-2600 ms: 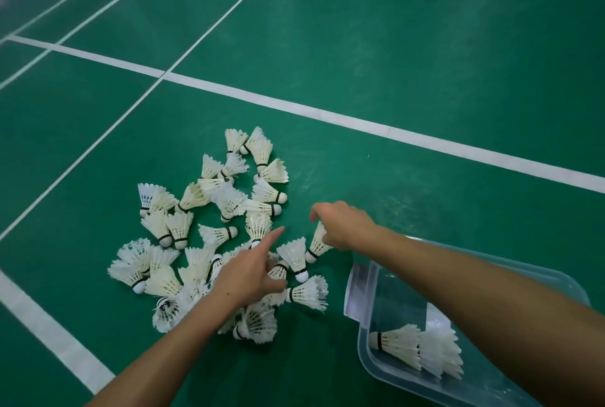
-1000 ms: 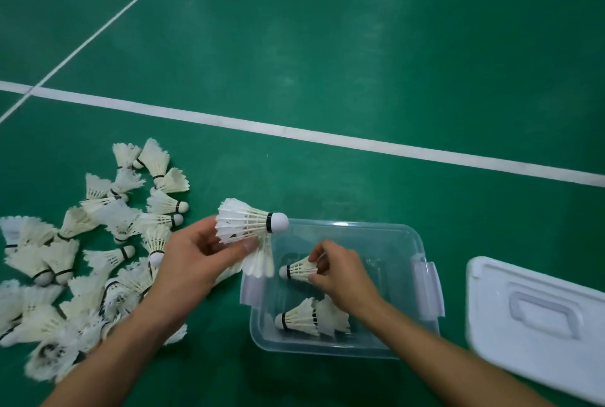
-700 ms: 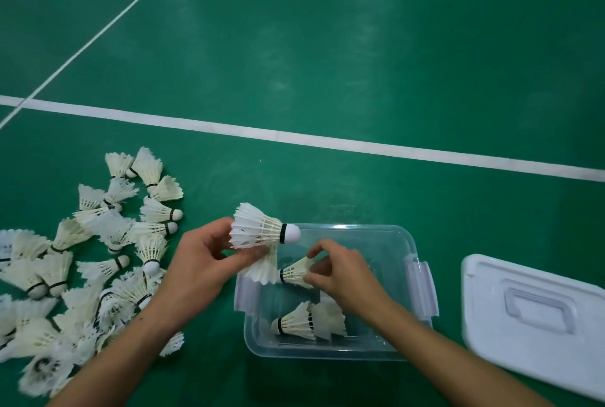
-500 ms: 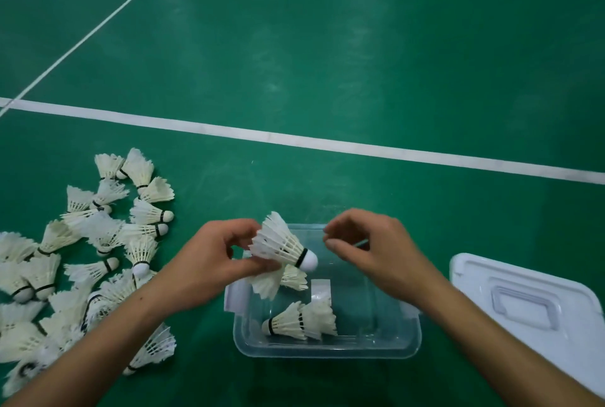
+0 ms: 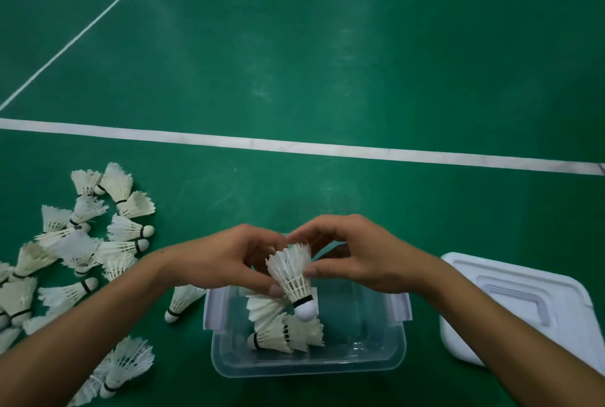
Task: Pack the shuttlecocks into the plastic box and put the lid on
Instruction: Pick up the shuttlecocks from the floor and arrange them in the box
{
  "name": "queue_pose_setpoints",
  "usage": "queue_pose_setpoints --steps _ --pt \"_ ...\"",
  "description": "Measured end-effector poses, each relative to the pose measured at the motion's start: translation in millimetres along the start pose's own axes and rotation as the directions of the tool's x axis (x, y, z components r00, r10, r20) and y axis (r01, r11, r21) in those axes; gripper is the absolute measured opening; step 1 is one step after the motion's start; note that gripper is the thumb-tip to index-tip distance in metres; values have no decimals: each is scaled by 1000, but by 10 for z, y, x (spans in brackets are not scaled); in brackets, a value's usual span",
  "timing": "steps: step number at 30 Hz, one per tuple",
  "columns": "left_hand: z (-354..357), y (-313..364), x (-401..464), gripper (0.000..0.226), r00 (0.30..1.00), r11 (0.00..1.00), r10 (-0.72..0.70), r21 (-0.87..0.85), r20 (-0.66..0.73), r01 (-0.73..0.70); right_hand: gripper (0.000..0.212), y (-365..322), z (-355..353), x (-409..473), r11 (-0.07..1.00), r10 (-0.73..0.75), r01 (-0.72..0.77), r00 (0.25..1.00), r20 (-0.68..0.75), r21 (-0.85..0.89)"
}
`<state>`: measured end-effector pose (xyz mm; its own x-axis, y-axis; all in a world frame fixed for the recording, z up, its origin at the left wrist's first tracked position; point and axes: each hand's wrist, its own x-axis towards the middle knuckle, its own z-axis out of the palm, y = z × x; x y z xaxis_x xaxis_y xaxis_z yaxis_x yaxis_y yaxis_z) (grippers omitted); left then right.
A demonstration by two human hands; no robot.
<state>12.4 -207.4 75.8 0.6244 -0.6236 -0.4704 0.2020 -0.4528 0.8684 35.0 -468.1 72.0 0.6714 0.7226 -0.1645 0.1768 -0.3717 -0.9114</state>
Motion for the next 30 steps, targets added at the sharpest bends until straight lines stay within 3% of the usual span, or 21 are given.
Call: queue_pose_setpoints --steps 3,6,10,12,19,25,30 --pt "-38 -10 -23 56 998 998 -60 -6 -33 60 26 51 -90 -68 1000 12 -11 999 -36 21" --pt "-71 -16 -129 66 987 998 -48 42 -151 55 12 139 -144 -213 1000 23 -22 986 -167 8" --pt "-56 -123 -308 53 931 1000 -8 -20 -364 1 11 318 29 -370 975 126 -185 913 -388 -120" --pt "-13 -187 -373 49 906 995 4 -84 -423 -44 8 390 209 -377 952 169 -259 888 -427 -162" --pt "107 -350 -488 48 832 970 -34 -220 -554 -107 4 612 730 -107 861 254 -407 864 -434 -305" --pt "156 -453 -475 35 769 942 -81 -301 -634 -149 4 812 907 143 852 404 -492 834 -376 -177" --pt "164 -501 -464 38 740 913 -114 -364 -662 -185 6 851 1001 267 844 471 -524 827 -306 -117"
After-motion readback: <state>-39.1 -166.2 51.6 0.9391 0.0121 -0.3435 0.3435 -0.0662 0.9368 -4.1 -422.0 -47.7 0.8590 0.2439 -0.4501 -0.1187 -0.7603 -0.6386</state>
